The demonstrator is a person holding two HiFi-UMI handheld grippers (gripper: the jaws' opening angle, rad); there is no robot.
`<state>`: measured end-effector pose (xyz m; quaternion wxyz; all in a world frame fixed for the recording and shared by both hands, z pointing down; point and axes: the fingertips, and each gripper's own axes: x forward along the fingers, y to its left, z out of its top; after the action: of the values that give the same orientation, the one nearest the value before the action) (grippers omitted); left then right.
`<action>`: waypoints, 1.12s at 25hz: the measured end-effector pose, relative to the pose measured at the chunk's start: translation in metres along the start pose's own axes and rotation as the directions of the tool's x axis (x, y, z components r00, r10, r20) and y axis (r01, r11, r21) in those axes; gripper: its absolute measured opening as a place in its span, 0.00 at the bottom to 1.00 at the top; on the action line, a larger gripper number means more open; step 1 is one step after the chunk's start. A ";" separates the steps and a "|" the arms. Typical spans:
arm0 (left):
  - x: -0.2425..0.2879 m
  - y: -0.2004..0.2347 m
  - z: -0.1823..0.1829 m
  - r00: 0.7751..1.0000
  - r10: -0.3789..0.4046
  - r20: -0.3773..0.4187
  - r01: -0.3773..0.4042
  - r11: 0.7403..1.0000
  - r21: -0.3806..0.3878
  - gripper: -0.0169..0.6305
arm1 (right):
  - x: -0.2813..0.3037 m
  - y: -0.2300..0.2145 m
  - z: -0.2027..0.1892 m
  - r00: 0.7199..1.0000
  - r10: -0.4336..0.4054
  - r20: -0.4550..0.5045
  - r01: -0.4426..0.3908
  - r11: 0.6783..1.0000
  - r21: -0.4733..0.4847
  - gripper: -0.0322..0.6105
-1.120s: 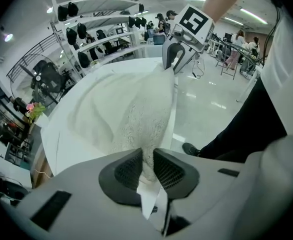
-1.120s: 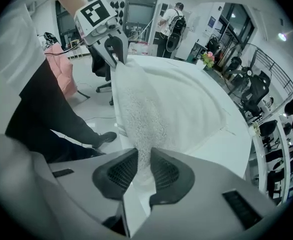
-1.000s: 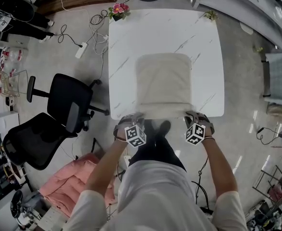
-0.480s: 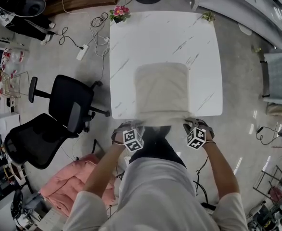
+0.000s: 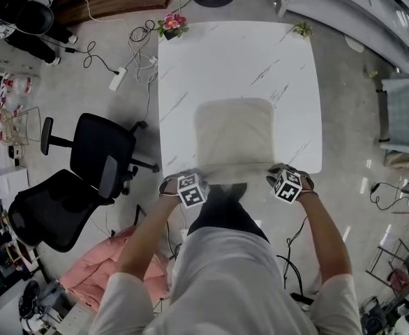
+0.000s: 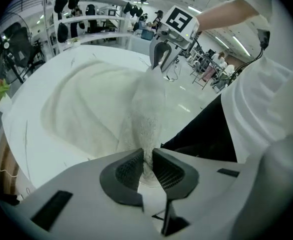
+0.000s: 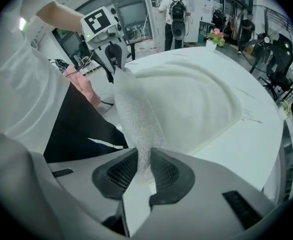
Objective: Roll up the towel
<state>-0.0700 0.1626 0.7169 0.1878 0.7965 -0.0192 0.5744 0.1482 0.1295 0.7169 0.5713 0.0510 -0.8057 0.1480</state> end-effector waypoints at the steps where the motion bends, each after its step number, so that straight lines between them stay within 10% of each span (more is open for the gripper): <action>1: -0.001 0.004 0.001 1.000 -0.012 -0.007 0.012 1.000 0.001 0.14 | 0.000 -0.003 0.001 1.000 0.016 -0.010 -0.016 1.000 -0.002 0.19; 7: -0.009 0.034 0.011 1.000 0.019 -0.004 -0.019 0.999 -0.028 0.15 | -0.002 -0.035 0.011 1.000 -0.022 -0.007 0.022 1.000 0.013 0.22; 16: -0.006 0.101 0.009 0.949 0.314 -0.008 -0.313 0.943 -0.115 0.39 | 0.003 -0.091 0.020 0.965 -0.260 0.026 0.257 0.961 0.100 0.37; 28: -0.021 0.106 0.012 0.929 0.369 0.015 -0.359 0.913 -0.194 0.43 | -0.004 -0.091 0.025 0.938 -0.343 0.059 0.332 0.932 0.144 0.37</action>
<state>-0.0920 0.0563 0.7238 0.1512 0.7721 -0.2261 0.5743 0.1499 0.0357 0.7217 0.5495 0.2322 -0.7965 0.0984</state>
